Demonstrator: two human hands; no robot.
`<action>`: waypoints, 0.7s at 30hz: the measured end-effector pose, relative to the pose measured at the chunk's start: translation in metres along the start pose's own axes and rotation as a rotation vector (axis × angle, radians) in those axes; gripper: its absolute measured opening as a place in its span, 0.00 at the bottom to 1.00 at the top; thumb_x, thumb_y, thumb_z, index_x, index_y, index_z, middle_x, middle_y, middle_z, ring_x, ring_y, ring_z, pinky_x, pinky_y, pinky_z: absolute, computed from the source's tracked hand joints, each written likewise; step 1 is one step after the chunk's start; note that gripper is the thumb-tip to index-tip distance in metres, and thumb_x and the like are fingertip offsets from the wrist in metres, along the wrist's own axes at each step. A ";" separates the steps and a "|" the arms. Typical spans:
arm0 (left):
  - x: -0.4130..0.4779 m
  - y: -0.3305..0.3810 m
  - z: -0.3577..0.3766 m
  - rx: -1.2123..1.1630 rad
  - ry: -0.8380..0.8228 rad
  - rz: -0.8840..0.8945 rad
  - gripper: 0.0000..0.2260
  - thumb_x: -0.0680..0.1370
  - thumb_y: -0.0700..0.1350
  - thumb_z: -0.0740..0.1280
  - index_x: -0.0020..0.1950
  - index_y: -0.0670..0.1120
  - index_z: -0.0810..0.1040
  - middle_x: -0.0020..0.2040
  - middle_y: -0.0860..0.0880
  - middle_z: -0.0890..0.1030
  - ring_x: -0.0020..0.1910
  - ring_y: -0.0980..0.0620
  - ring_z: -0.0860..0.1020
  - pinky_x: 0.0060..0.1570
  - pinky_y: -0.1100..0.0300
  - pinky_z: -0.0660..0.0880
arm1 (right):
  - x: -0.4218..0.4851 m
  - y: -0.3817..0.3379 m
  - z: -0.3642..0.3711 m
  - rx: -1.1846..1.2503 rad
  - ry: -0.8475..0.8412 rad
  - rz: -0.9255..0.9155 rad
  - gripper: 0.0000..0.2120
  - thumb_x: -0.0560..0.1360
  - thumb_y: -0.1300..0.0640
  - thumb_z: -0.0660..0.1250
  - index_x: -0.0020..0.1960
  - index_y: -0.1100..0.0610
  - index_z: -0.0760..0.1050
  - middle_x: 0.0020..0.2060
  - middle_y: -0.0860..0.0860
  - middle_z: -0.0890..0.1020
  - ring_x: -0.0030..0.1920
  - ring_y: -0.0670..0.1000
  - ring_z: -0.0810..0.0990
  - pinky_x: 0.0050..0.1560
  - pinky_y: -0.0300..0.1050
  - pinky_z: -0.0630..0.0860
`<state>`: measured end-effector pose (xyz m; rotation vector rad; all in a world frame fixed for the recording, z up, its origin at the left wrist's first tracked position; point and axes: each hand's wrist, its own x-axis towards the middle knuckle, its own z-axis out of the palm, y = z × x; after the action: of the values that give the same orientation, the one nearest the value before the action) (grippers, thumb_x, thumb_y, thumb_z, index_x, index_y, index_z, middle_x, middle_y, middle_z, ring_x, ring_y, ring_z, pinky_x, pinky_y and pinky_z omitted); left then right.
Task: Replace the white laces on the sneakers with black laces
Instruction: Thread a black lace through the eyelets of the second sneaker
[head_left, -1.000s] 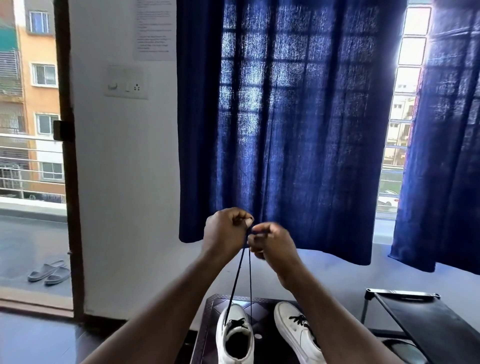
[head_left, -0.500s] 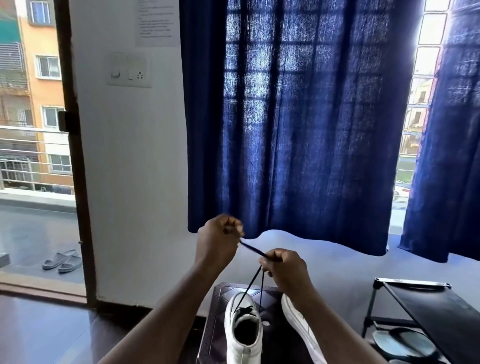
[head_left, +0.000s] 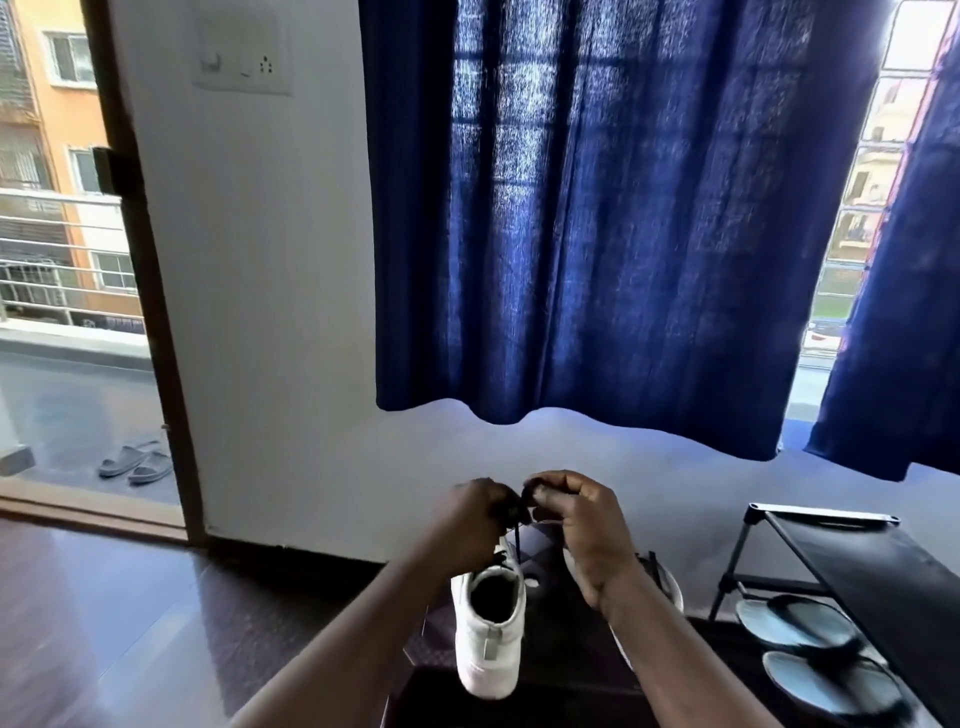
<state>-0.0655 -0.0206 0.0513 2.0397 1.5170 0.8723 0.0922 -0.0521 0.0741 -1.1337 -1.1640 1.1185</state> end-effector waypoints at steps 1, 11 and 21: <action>0.000 0.001 -0.004 0.085 0.009 0.070 0.11 0.77 0.37 0.68 0.49 0.50 0.87 0.42 0.54 0.81 0.41 0.55 0.80 0.43 0.63 0.74 | -0.002 0.003 -0.003 0.093 0.032 0.051 0.09 0.76 0.67 0.68 0.45 0.58 0.86 0.42 0.58 0.87 0.43 0.54 0.83 0.49 0.50 0.77; 0.009 0.006 -0.026 0.586 -0.173 0.383 0.13 0.79 0.43 0.65 0.58 0.56 0.85 0.52 0.53 0.80 0.53 0.47 0.80 0.51 0.48 0.80 | -0.008 0.055 0.026 0.318 0.046 0.453 0.10 0.79 0.67 0.64 0.50 0.55 0.81 0.36 0.48 0.84 0.34 0.47 0.82 0.34 0.38 0.67; -0.006 -0.028 -0.016 0.395 -0.033 0.102 0.12 0.74 0.46 0.65 0.48 0.51 0.88 0.47 0.51 0.87 0.48 0.50 0.84 0.54 0.52 0.80 | -0.002 0.064 0.014 -0.221 -0.015 0.153 0.04 0.74 0.63 0.73 0.46 0.57 0.79 0.35 0.50 0.85 0.33 0.48 0.79 0.38 0.44 0.74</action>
<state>-0.0973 -0.0184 0.0419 2.4131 1.6856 0.6053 0.0745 -0.0474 0.0114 -1.4057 -1.2519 1.1354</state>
